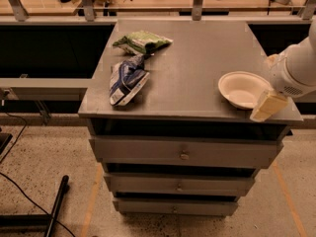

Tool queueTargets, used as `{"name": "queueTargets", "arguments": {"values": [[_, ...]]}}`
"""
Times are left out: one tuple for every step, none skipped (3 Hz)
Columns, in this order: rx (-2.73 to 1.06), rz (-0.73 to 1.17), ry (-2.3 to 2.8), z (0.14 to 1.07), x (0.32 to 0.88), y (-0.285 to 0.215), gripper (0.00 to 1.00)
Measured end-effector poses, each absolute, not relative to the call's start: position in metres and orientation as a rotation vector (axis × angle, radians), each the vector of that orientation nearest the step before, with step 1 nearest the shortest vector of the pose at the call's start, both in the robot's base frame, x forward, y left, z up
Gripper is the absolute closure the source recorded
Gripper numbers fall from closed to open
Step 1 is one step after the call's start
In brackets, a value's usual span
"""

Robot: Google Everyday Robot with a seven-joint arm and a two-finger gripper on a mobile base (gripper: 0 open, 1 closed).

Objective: Move paper bowl near blue chip bag

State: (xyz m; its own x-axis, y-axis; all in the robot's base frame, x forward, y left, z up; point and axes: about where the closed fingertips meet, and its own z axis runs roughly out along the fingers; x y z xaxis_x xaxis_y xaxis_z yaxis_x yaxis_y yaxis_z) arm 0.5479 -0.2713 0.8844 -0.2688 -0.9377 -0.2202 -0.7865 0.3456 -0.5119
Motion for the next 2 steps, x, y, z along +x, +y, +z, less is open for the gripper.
{"name": "queueTargets", "arguments": {"values": [[-1.505,-0.414,2.130,0.8839,0.5479,-0.2704,0.42],[-1.507,-0.414,2.129,0.8834,0.5478,-0.2696,0.65]]}}
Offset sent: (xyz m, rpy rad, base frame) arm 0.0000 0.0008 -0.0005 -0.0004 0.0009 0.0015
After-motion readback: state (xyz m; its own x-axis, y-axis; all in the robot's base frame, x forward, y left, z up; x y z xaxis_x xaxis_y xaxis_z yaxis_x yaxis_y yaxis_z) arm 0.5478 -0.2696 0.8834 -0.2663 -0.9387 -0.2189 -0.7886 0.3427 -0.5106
